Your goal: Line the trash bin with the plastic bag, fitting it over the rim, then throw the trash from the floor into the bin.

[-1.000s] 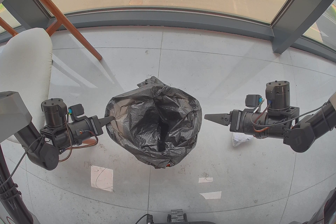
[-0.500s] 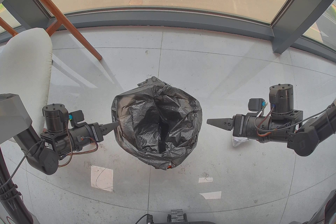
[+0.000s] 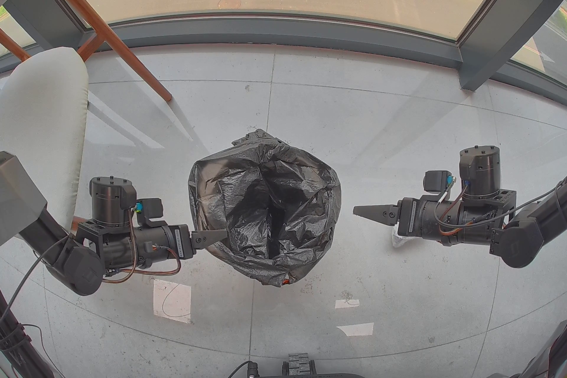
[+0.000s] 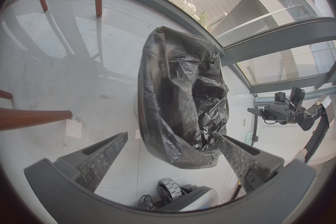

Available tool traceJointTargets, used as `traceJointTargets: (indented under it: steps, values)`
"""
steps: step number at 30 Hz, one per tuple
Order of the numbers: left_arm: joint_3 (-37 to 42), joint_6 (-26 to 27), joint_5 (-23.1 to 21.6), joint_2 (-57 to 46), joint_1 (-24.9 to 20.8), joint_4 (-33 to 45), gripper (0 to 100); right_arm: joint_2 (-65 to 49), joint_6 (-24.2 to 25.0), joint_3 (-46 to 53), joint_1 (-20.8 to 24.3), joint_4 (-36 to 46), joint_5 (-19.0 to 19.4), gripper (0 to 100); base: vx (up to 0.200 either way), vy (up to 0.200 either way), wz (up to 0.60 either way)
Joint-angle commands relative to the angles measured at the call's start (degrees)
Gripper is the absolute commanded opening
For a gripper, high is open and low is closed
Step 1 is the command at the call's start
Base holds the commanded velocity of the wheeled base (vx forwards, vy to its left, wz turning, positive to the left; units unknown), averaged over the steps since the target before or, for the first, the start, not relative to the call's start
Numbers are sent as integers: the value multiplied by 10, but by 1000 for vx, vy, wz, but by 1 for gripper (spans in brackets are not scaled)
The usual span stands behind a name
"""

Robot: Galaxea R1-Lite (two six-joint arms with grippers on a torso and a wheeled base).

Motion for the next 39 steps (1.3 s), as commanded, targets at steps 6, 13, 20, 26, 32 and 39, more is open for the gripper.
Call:
traceJointTargets:
  steps: [6, 13, 20, 26, 32, 39]
  values:
    - [-68, -1, 21, 34, -14, 26, 0, -3, 0, 1, 1, -1, 0, 100, 0, 0, 0]
    - [-43, 3, 23, 35, -13, 27, 0, -4, 1, 2, 0, 0, 1, 100, 0, 0, 0]
    - [15, 6, 46, -9, 10, 27, 0, -4, 1, 4, -2, 0, 0, 100, 0, 0, 0]
    - [37, 31, 48, -6, 49, 20, 0, -3, 1, 3, 0, 0, 0, 100, 0, 0, 0]
    - [30, 36, 48, 0, 52, 20, 0, -3, 0, 3, 4, 0, -1, 100, 0, 0, 0]
    - [32, 73, 48, 13, 55, 18, 100, -3, 1, 4, 3, 0, -3, 100, 0, 0, 0]
